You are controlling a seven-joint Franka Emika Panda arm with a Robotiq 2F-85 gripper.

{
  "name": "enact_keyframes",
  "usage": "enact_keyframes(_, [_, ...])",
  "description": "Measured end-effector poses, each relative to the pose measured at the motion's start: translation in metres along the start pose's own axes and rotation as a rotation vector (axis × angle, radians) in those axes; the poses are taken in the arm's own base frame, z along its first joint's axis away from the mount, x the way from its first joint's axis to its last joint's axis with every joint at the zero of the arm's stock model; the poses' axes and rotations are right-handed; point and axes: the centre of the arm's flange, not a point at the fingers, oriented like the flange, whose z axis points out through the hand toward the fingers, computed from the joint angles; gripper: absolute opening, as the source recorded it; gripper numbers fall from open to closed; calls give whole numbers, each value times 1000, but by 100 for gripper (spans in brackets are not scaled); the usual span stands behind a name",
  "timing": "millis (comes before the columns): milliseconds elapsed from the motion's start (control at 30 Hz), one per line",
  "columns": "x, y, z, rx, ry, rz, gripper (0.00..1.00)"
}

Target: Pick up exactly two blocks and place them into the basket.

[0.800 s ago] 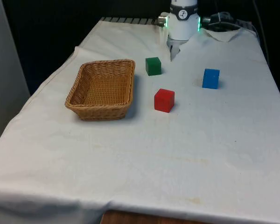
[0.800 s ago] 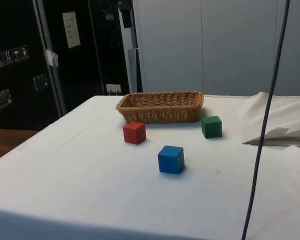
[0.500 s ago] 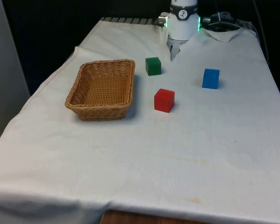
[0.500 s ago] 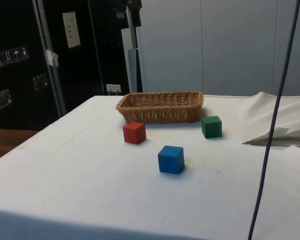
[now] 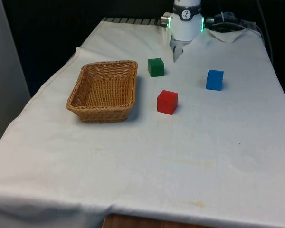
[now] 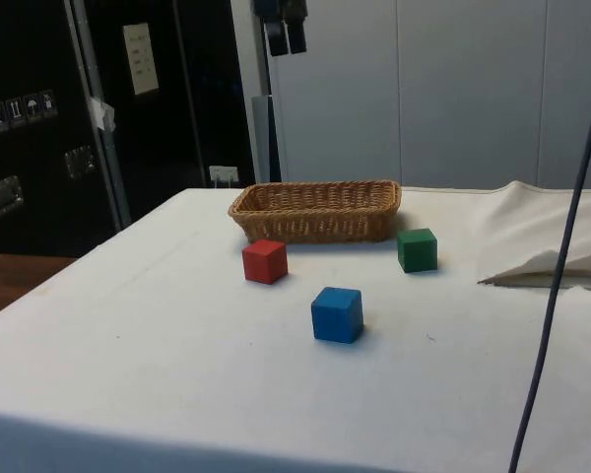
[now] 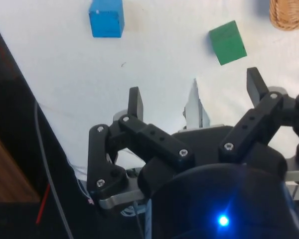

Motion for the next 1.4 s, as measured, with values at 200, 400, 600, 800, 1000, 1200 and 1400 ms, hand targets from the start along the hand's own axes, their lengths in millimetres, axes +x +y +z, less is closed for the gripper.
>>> enact_keyframes(200, [-11,11,7,13,3,-20,100])
enact_keyframes(400, [-21,20,12,22,2,-35,100])
enact_keyframes(600, [-34,30,19,33,4,-54,100])
enact_keyframes(800, [-48,36,25,38,4,-67,100])
enact_keyframes(1000, [-62,39,34,31,6,-75,100])
enact_keyframes(1200, [-74,42,51,20,9,-88,100])
enact_keyframes(1400, [-87,42,69,11,10,-103,100])
